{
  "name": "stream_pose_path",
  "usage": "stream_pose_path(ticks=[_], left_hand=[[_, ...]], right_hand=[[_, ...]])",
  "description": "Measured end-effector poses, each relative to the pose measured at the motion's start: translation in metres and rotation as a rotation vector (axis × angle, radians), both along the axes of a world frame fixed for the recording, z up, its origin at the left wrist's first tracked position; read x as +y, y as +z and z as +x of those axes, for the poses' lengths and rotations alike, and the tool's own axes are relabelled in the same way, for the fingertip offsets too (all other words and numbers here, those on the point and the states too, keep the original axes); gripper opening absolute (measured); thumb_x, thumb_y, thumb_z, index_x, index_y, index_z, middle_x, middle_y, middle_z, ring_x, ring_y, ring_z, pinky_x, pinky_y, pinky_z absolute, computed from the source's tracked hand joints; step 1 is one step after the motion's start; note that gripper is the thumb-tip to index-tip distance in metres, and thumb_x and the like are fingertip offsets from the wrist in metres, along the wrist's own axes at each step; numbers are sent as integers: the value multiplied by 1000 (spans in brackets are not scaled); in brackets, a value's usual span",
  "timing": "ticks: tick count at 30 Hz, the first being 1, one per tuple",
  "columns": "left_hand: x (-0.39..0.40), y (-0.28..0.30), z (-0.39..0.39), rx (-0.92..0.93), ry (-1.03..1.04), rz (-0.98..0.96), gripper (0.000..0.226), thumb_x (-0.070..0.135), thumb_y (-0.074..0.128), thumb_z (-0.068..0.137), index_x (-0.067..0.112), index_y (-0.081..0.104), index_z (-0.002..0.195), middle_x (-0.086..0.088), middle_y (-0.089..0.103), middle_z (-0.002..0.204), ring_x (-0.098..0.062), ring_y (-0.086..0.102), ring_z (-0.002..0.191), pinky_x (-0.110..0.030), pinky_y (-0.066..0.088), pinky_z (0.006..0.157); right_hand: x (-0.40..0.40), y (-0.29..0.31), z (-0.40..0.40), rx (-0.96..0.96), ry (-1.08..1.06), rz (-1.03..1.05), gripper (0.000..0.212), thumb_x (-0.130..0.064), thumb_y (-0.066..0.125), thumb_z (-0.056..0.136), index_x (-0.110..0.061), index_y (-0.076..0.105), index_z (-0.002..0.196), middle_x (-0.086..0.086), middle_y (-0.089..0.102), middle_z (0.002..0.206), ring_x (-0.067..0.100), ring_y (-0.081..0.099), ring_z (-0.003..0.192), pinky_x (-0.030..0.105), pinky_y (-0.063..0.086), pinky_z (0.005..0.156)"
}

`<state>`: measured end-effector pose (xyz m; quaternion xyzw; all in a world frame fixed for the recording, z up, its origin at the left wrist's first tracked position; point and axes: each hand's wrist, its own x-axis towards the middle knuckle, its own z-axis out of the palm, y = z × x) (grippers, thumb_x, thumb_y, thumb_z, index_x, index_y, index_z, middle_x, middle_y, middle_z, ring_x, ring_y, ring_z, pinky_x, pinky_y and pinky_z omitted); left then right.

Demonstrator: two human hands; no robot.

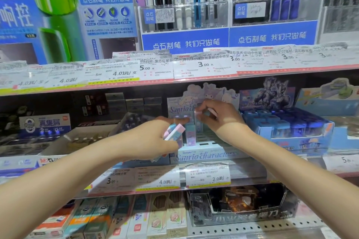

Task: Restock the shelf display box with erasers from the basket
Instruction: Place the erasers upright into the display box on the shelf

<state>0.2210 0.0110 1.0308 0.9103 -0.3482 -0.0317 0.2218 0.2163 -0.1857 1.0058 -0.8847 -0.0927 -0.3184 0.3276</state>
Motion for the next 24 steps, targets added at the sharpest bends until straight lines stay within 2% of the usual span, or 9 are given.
stream_pose_path(ticks=[3,5,8,10,14,17,19,21,24], left_hand=[[-1,0,0,-3,-14,2,26,25,58,85,4,56,101,-1,52,62,-7,46,46,-21,38,47],[-1,0,1,-6,-20,-5,12,22,58,85,10,58,83,3,48,55,-2,41,37,-14,34,41],[0,0,2,18,-22,-19,24,21,60,85,17,47,65,5,45,51,-3,39,35,-17,35,43],[0,1,1,35,-43,-20,14,22,59,85,8,56,82,3,48,54,-3,40,37,-20,37,45],[-1,3,2,43,-40,-13,29,19,57,85,3,56,110,1,49,56,-2,41,35,-13,35,39],[-1,4,2,55,-40,9,41,19,57,85,3,52,122,1,49,57,-2,41,36,-14,35,39],[-1,5,1,45,-36,31,34,21,57,85,5,55,115,1,49,57,-2,40,37,-15,35,40],[-1,7,0,34,-34,32,9,19,58,85,10,56,85,1,48,56,-2,39,36,-15,34,40],[-2,7,-4,-3,-9,22,22,22,58,86,15,46,69,1,50,56,-5,43,41,-19,37,45]], right_hand=[[-2,0,0,-65,-53,-87,17,-4,58,82,-10,71,91,-2,51,92,17,55,89,22,40,78],[-2,3,-2,-32,-70,-123,22,-4,56,81,-12,71,95,0,51,94,21,57,92,29,45,83],[-4,6,-6,34,-106,-179,27,-5,52,82,-12,69,102,6,56,104,25,56,97,31,46,86],[-7,7,-8,54,-122,-208,32,-3,49,82,-13,68,106,9,55,99,27,56,93,29,43,78],[-10,6,-9,95,-102,-268,40,-2,44,84,-18,63,115,-4,45,82,22,51,82,25,37,68],[-6,6,-11,135,-60,-284,37,-4,44,84,-23,67,106,-11,39,76,21,50,81,27,40,72],[-3,8,-13,200,-71,-334,35,-7,43,83,-30,66,96,-9,47,81,28,56,88,33,47,78],[-2,12,-16,278,-73,-359,43,-6,42,82,-32,64,108,-11,47,76,32,59,87,37,51,79],[-4,18,-21,354,-14,-196,45,-4,44,81,-29,58,116,-3,56,93,17,59,90,26,49,76]])
